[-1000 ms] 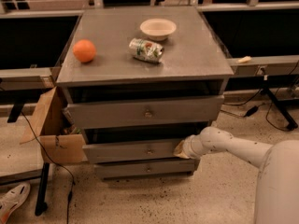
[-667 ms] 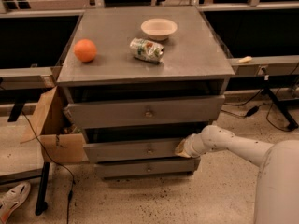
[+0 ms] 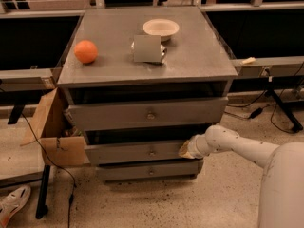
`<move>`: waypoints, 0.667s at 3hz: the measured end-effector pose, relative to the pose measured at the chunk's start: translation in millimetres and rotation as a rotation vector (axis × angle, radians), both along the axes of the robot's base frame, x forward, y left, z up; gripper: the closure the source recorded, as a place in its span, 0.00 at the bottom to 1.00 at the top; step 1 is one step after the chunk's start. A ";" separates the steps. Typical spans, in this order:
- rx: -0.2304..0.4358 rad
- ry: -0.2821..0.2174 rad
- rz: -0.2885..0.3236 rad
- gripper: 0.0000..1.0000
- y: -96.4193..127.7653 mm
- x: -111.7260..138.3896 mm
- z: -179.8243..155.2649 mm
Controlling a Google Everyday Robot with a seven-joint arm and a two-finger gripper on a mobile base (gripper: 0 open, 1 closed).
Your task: Close middle drawer
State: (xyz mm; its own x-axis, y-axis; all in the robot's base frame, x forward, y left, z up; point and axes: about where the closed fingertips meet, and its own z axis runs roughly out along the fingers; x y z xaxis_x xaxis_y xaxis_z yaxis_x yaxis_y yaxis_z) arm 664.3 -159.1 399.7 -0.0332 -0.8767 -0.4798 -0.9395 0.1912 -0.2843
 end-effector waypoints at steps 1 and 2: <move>-0.003 -0.001 0.006 1.00 -0.9 1.5 1.8; -0.005 -0.002 0.011 1.00 -1.7 3.0 3.5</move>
Offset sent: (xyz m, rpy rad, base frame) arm 0.0845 -0.0110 0.0370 -0.0439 -0.0243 0.1006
